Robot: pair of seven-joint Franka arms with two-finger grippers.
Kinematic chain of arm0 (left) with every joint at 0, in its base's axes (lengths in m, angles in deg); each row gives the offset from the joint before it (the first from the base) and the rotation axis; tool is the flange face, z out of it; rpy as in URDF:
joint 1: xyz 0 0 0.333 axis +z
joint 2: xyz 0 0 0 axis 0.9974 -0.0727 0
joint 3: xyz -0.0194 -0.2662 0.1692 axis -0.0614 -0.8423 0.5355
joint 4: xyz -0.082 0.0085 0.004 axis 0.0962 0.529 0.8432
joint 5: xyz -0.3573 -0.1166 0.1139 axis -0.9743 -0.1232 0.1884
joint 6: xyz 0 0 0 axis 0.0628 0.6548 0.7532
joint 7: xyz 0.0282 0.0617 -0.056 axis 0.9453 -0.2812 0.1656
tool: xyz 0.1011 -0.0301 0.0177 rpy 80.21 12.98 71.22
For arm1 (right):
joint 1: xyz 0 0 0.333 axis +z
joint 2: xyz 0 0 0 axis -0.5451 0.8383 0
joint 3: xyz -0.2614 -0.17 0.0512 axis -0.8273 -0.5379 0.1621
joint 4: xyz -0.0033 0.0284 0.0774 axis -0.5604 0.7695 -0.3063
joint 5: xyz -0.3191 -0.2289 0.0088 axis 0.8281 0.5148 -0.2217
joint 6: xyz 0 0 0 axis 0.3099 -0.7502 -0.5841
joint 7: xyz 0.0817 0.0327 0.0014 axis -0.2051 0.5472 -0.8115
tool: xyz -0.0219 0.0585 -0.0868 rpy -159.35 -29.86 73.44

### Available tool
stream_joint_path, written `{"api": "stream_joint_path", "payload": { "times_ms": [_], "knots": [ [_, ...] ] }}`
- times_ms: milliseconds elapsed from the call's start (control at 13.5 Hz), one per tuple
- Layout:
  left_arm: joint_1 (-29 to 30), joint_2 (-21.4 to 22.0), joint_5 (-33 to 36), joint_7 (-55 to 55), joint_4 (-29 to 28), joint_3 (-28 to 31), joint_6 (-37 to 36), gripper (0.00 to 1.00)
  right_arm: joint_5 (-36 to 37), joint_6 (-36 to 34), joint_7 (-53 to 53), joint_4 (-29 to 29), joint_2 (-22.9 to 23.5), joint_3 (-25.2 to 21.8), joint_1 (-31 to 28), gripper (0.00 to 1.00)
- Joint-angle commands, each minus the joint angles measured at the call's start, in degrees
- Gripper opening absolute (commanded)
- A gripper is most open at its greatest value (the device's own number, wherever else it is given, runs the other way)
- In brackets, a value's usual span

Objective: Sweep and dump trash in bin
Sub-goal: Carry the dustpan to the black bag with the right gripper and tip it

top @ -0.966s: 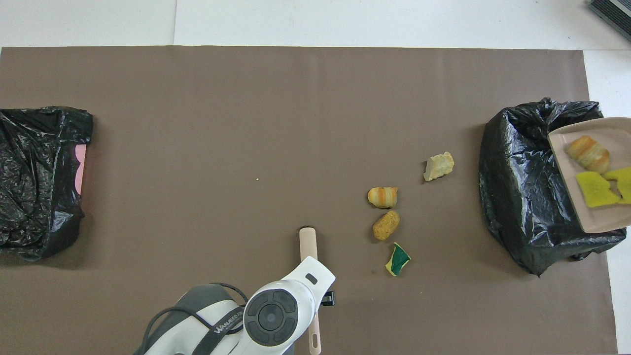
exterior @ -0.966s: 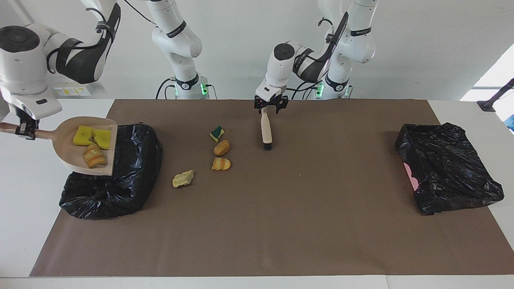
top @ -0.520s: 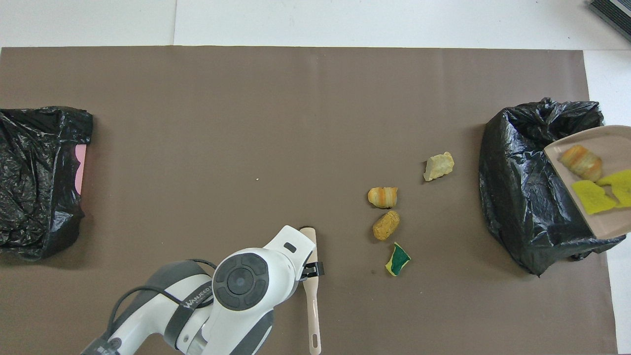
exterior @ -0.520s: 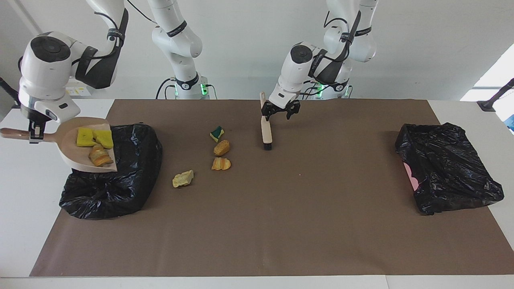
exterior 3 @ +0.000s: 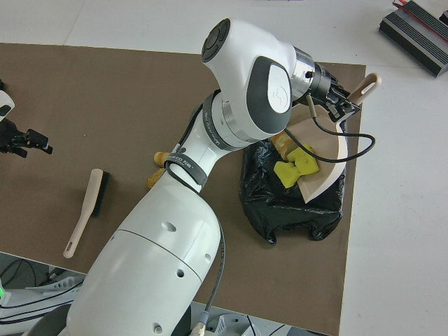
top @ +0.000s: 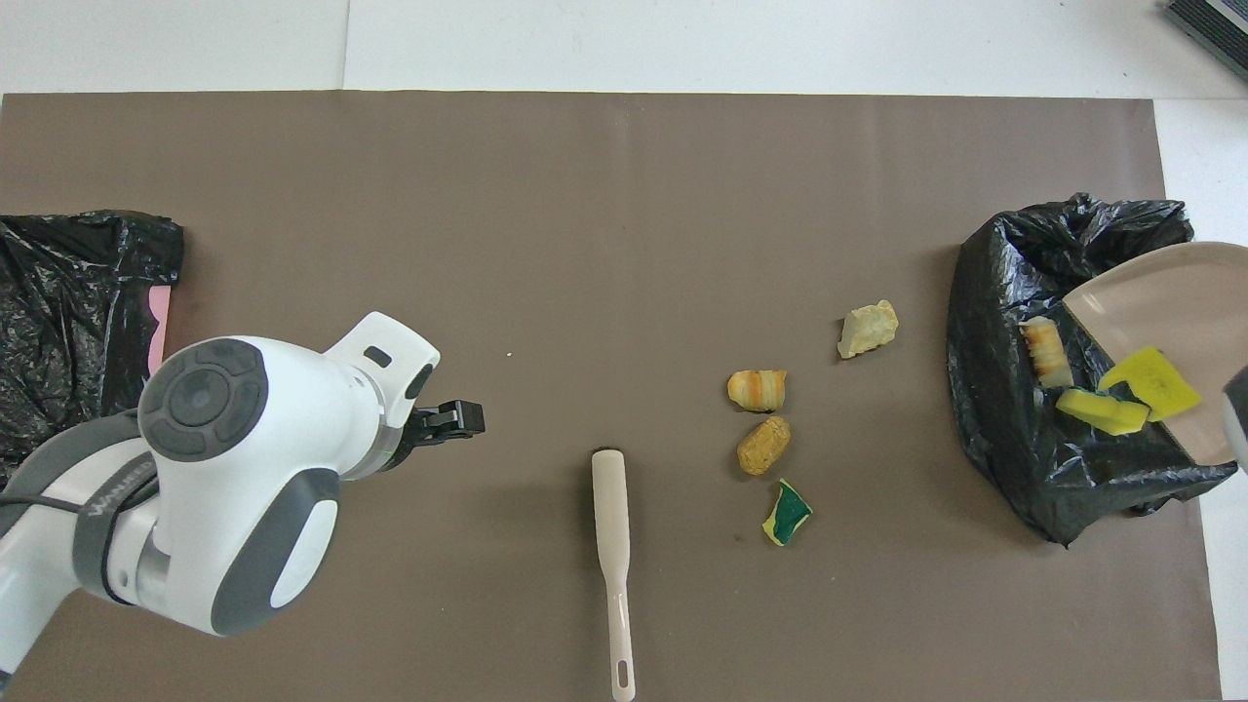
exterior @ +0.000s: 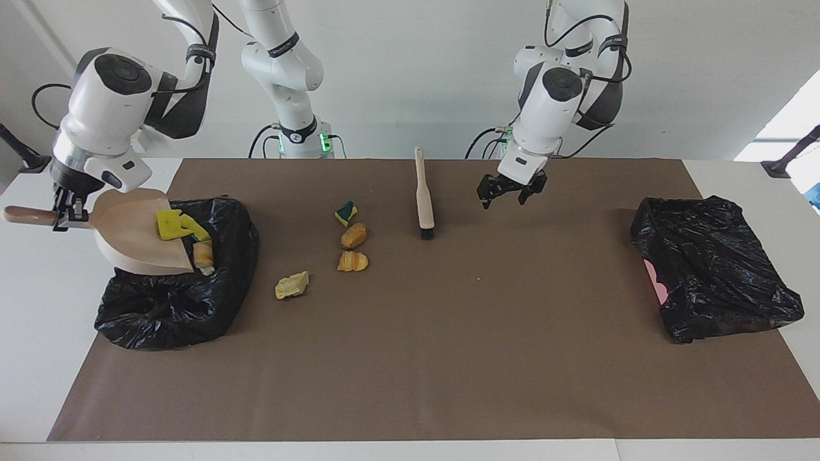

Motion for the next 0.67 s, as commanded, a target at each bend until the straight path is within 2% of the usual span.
{"api": "stream_joint_path", "payload": {
  "times_ms": [0,223,372,595],
  "knots": [
    [5.56,1.49,2.88,6.77,0.35,-0.69,-4.63,1.00,1.63,3.73,-0.45,3.34,-2.41,0.00,-1.77,0.00],
    [12.76,2.37,2.97,15.39,1.05,-0.69,-5.17,1.00,3.03,4.96,-1.23,2.99,-3.11,-0.09,-4.14,0.00],
    [16.46,1.94,2.89,18.91,3.94,-0.69,-5.70,1.00,3.04,4.96,-1.41,2.29,-3.20,-0.35,-5.64,0.00],
    [18.15,0.36,4.20,21.65,9.30,-0.69,-9.90,1.00,1.90,4.09,-1.24,-0.96,-2.41,-0.61,-6.17,0.00]
  ]
}}
